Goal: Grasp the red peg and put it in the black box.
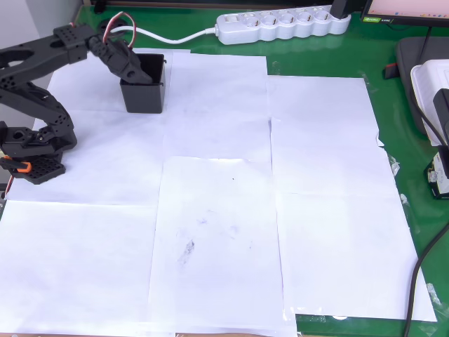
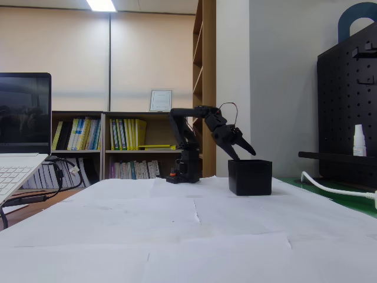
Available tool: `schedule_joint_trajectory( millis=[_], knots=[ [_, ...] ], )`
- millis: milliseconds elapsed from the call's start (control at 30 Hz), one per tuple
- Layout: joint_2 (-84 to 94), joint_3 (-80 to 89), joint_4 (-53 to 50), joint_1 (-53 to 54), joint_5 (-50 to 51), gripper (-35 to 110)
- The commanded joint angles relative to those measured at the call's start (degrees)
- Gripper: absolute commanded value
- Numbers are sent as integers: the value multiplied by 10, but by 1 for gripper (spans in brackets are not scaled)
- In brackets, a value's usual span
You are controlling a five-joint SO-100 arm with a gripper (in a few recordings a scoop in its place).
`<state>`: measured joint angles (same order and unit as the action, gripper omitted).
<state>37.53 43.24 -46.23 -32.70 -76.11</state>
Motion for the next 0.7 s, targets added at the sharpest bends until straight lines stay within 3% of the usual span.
schedule_joint_trajectory(
  millis=[0, 200, 367, 567, 667],
  knots=[
    [-168, 3, -13, 25, 18, 0],
    [-349, -97, -18, 116, 24, 0],
    [-488, -374, 49, 189, -48, 0],
    [-487, -374, -182, 279, -143, 0],
    [-487, -374, -241, 301, -157, 0]
  ],
)
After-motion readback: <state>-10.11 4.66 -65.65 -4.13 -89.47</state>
